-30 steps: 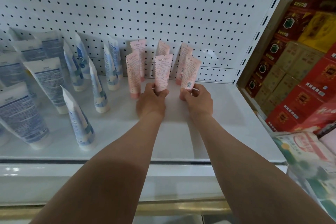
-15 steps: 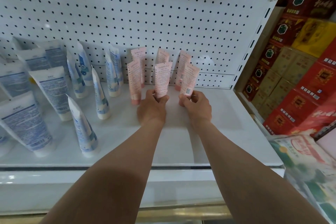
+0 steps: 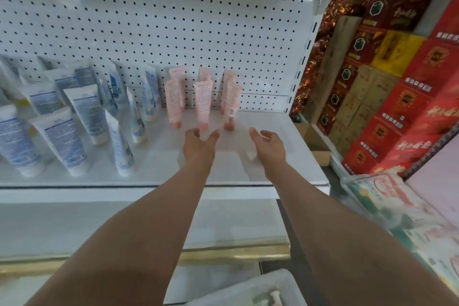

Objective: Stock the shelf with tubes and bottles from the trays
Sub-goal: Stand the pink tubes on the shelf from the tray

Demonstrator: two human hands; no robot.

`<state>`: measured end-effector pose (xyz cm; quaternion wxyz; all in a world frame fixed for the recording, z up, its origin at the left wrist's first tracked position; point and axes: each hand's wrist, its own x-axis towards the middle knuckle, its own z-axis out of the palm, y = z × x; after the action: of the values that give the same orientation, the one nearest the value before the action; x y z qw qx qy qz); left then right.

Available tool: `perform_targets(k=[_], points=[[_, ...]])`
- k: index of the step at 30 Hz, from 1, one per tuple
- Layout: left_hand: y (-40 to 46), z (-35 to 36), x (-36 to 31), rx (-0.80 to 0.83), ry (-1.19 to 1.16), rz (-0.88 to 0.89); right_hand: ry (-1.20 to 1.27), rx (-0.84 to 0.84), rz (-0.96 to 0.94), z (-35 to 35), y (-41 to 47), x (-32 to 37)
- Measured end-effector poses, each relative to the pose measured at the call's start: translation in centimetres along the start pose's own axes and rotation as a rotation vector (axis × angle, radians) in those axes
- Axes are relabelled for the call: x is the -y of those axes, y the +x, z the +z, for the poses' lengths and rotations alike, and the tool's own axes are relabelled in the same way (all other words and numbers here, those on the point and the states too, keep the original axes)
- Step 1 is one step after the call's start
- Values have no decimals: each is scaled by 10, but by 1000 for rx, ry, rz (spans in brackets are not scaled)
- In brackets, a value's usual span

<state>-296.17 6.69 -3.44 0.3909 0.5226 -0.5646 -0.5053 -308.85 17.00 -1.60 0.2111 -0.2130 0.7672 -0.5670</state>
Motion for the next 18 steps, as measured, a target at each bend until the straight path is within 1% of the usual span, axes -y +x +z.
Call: perform_targets(k=[3,6,9,11,13,15,18], points=[[-44,-4,6,14,-60,-35,33,6,32,-21,-27,-8],[-87,-4,15,29,-202,-67,69,6,45,-38,-55,-22],[-128,-1,34,40,-228,-94,71,-15,34,-53,-83,-41],[-153,3,57,39,-224,-122,65,-25,27,-61,-97,-59],[-174,6,87,78,-184,-173,35,-23,47,-66,-108,-82],[-190,9,123,128,-142,-271,-20,-11,121,-71,-120,-110],[-208,14,184,189,-52,-434,-54,11,267,-79,-134,-170]])
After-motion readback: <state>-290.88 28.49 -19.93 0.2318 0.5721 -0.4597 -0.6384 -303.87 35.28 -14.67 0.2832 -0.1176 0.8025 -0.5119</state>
